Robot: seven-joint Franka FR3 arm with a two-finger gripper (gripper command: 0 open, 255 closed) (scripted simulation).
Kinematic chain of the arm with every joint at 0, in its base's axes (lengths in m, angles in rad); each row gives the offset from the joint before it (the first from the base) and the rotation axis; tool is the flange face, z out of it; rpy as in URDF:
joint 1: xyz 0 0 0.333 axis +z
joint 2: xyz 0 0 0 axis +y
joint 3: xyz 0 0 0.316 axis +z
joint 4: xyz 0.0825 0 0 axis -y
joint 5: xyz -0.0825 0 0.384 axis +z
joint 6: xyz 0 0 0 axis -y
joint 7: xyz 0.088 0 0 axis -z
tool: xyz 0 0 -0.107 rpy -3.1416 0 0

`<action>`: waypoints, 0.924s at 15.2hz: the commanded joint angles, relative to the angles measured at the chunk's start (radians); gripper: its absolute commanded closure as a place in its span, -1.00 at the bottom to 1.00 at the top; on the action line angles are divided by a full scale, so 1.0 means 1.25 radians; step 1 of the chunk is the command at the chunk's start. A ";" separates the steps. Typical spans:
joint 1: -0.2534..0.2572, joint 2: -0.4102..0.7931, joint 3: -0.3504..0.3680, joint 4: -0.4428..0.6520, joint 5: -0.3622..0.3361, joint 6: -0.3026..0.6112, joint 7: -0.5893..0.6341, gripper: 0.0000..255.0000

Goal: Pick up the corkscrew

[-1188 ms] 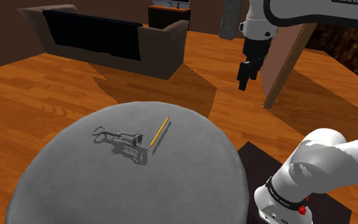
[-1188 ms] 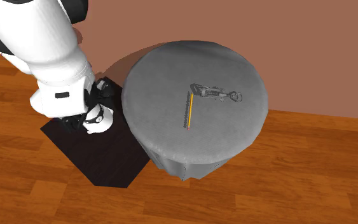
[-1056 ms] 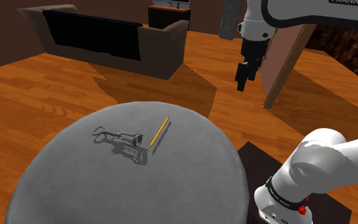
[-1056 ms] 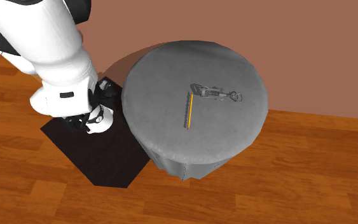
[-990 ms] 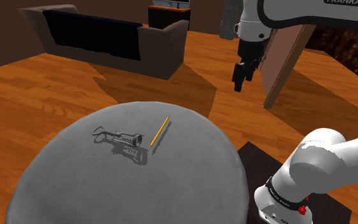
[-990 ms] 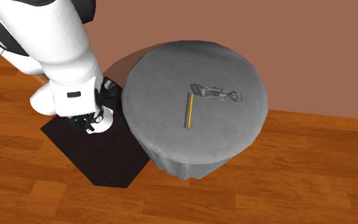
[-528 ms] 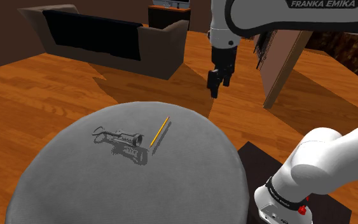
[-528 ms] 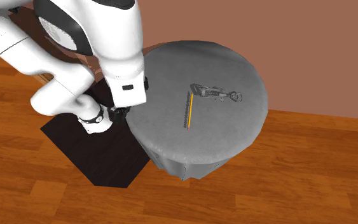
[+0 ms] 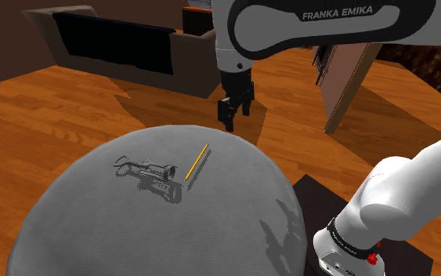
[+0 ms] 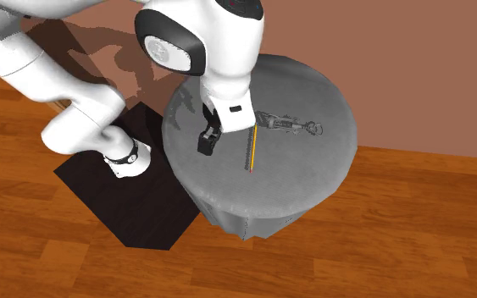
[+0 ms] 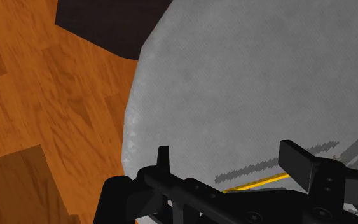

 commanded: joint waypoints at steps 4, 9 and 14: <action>0.024 0.138 0.057 0.093 -0.014 0.030 0.064 -1.00; 0.059 0.285 0.102 0.214 -0.052 0.034 0.128 -1.00; 0.113 0.444 0.131 0.365 -0.104 0.016 0.187 -1.00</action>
